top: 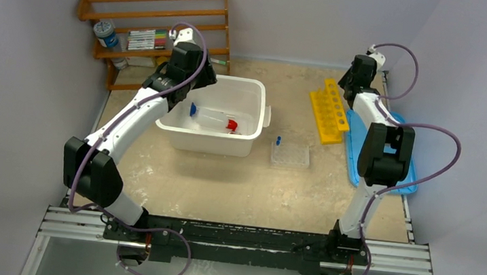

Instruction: Organize the chemistry lab equipment

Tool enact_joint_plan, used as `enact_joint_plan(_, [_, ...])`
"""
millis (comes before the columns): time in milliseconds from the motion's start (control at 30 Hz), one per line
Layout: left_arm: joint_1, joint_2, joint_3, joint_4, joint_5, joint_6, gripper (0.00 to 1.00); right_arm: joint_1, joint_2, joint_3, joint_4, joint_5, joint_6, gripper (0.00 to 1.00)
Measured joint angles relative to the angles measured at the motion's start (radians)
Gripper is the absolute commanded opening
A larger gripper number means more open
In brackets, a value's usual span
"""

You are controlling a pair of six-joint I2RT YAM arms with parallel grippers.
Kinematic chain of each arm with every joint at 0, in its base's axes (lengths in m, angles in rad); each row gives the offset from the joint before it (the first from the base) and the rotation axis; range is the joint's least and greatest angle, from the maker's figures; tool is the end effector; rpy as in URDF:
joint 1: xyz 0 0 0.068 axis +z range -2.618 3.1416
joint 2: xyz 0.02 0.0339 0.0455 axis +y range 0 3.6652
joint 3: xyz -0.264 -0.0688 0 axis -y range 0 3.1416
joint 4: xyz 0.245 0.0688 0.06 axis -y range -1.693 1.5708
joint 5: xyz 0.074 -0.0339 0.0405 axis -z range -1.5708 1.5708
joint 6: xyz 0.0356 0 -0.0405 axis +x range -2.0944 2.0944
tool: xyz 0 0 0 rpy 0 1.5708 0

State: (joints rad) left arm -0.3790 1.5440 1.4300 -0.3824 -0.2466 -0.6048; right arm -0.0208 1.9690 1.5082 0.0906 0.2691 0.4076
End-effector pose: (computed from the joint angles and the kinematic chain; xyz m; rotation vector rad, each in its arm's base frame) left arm 0.3364 -0.1246 0.3575 -0.3840 2.0339 -0.3552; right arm 0.4692 -0.0192 0.2625 0.5816 1.8372 -0.0024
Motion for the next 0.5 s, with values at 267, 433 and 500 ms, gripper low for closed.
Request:
enact_joint_plan(267, [0.0,-0.002,-0.021,0.0,0.021,0.0,0.56,-0.021,0.158,0.101,0.018,-0.06,-0.028,0.0])
enact_joint_plan(433, [0.0,-0.002,-0.021,0.0,0.024,0.0,0.56,-0.02,0.201,0.101,0.03,-0.121,-0.051,0.0])
enact_joint_plan(500, [0.0,-0.002,-0.023,0.0,0.024,0.0,0.56,-0.019,0.2,0.095,0.052,-0.156,-0.063,0.0])
